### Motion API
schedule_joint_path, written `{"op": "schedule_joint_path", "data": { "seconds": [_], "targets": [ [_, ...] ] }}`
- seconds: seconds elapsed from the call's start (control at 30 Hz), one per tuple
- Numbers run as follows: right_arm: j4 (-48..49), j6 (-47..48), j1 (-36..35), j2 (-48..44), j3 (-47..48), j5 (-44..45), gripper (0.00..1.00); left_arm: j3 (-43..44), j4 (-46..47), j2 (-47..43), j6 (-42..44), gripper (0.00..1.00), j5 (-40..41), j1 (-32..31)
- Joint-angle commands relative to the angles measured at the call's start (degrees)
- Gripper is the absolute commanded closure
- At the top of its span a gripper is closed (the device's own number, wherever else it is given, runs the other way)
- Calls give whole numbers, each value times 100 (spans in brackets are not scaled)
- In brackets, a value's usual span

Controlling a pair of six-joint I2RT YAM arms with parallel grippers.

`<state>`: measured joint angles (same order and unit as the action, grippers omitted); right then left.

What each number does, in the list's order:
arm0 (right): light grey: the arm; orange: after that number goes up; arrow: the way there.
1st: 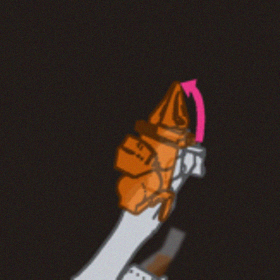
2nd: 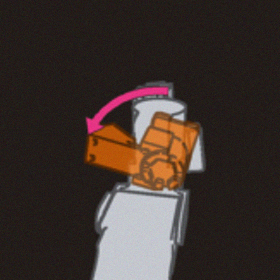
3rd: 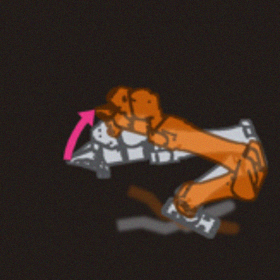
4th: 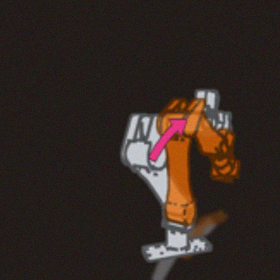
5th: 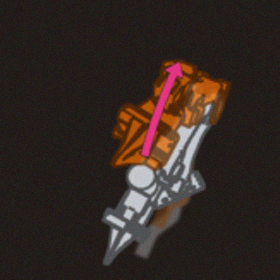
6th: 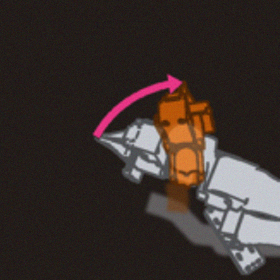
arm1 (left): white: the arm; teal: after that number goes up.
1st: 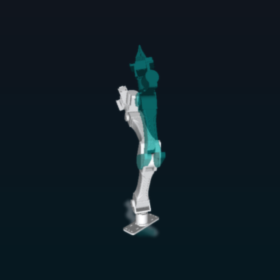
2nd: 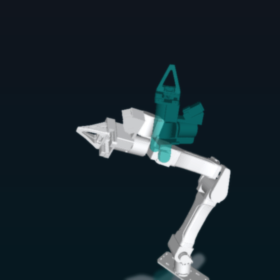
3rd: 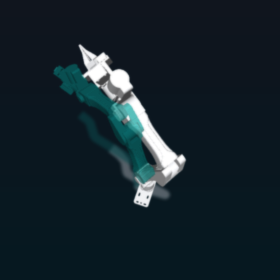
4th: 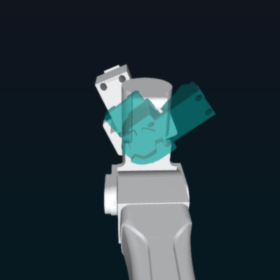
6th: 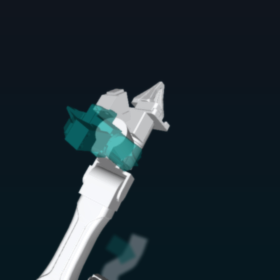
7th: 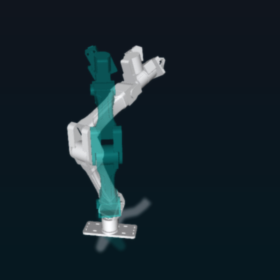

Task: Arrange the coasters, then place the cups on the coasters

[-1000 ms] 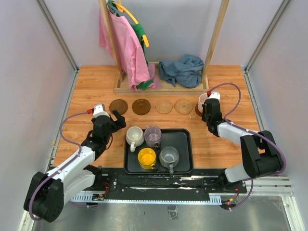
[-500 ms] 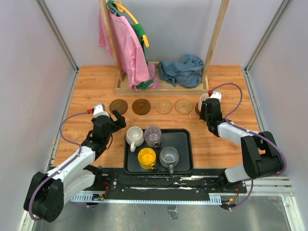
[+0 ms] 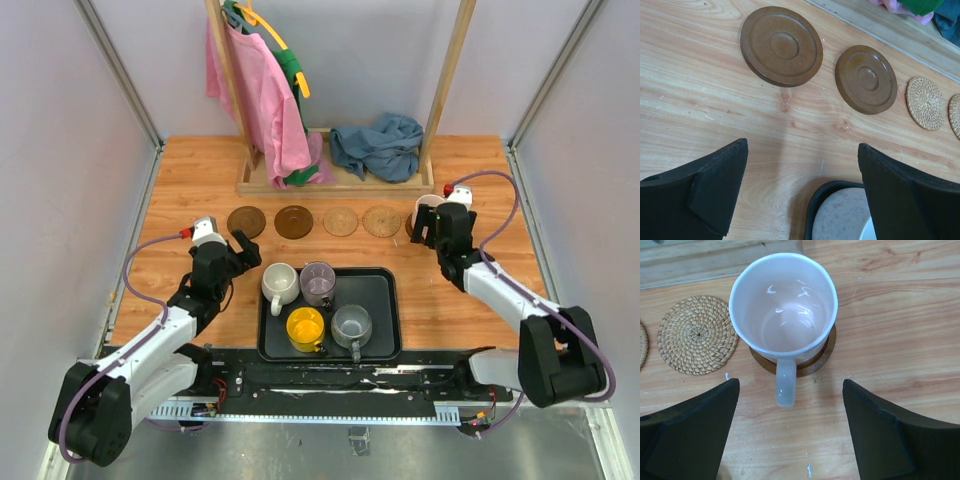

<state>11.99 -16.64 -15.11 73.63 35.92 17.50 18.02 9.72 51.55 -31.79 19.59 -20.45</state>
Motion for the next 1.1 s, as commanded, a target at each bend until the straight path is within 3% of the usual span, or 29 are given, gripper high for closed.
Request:
{"op": "schedule_joint_path", "data": {
  "seconds": [0.0,0.27,0.73,1.07],
  "targets": [
    [-784,-236,41,-586,-69,-4,14,-61,13,-92,-35,6,14,-34],
    [-1528,-115,47,-1102,52,-31,12,-84,112,-8,-79,6,-35,-30],
    [-1377,17,93,-28,493,-173,18,-88,97,-11,-112,5,-47,-36],
    [-1249,-55,253,258,643,-164,22,-89,68,-4,-99,5,-17,-31]
  ]
}}
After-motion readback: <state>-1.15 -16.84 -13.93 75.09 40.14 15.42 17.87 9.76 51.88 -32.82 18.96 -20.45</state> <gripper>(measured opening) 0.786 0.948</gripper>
